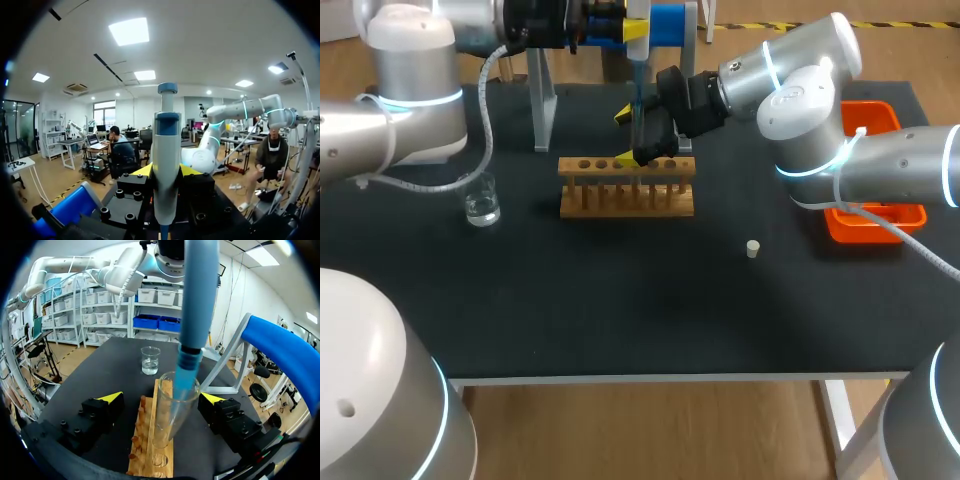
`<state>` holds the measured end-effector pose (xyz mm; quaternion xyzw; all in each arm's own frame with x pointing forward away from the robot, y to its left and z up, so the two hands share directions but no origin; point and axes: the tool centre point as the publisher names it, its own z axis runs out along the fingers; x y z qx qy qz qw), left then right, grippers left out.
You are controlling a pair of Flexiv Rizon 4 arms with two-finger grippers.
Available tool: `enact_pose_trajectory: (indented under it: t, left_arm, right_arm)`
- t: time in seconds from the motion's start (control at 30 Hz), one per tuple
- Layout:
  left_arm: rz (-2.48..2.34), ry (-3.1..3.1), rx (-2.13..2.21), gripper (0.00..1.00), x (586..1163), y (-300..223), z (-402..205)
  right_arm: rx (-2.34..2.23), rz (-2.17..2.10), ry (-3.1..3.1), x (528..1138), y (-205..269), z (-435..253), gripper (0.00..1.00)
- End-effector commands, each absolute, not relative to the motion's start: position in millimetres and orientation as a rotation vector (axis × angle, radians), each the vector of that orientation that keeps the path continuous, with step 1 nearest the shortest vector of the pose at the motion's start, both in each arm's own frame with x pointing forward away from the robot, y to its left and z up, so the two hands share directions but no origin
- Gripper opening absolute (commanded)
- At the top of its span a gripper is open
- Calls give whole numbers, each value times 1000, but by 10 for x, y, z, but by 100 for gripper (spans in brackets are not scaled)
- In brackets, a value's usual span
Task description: Invert the test tube, pick up the pipette, mount the tip to pipette, aspirate from beaker and dispense into the tube, eject the tip, return the pipette, and cap with the stopper.
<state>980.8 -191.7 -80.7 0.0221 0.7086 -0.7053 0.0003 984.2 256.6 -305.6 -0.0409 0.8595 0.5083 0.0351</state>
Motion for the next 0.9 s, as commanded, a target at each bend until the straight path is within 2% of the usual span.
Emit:
enact_pose_trajectory:
  t: [0.03, 0.9]
  left_arm:
    - [-2213, 2217, 66, 0, 9791, -1909, -820]
    - [-2211, 2206, 71, 0, 9788, -1924, -902]
  right_arm:
    - [-126, 1560, 2644, 9846, 2563, -3052, 100]
    - [-126, 1560, 2644, 9846, 2563, -3052, 100]
